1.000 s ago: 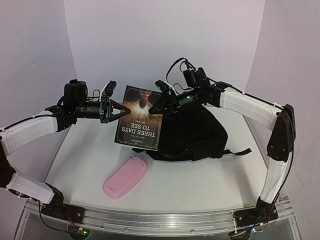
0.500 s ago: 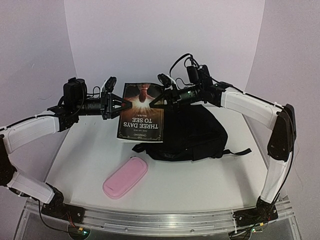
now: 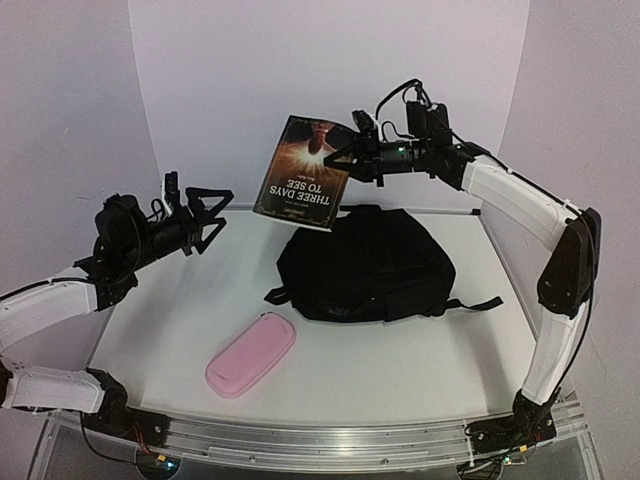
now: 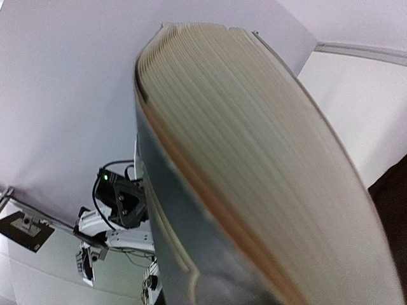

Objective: Pack the student bag
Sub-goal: Pick up the book from the center of the board.

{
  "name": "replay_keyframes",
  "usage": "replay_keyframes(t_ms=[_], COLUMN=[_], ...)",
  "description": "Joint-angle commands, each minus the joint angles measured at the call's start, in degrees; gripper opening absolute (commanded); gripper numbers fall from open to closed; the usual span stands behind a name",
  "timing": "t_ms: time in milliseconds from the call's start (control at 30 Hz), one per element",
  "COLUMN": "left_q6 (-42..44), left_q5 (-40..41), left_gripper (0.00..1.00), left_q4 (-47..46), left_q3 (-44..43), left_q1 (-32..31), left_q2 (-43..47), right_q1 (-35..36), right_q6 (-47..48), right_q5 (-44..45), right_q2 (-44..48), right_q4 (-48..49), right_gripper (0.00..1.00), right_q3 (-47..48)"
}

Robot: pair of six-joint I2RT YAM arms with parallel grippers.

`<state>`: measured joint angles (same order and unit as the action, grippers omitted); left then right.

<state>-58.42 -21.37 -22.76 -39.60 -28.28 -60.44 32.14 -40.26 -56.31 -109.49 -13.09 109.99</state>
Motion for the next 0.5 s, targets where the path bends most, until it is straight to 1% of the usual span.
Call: replay_keyframes(t_ms=[0,67,233,367,467], left_q6=[-8.92,-9.51,-6.56,-7.00,-7.16], left_q5=[5.11,6.93,11.40,12.72,13.10], left_gripper=[1.00,1.00,1.00,1.00,1.00], left_q4=[-20.01,-25.31,-30.37,-39.02,-44.40], left_q3=[7.33,9.28,8.18,6.78,3.73], left_q1=[-1.22,-2.86,-8.74,-11.32,-13.35], left_q2=[-2.65,-3.66,-8.33,-15.16,-21.59], right_q1=[-0.34,-0.87,-1.46,-1.45,-1.44], right_q6=[-2.46,-1.95,-4.52,-9.04,-15.19], right_q5=[5.09,6.44,7.42,7.44,6.67], right_q2=[2.58,2.49,0.88,0.05,-0.20], right_q4=[4.84,4.88,6.50,10.81,17.94], right_gripper=[0.00,0.00,0.00,0.00,0.00], right_q3=[2.87,3.40,4.29,2.85,0.09])
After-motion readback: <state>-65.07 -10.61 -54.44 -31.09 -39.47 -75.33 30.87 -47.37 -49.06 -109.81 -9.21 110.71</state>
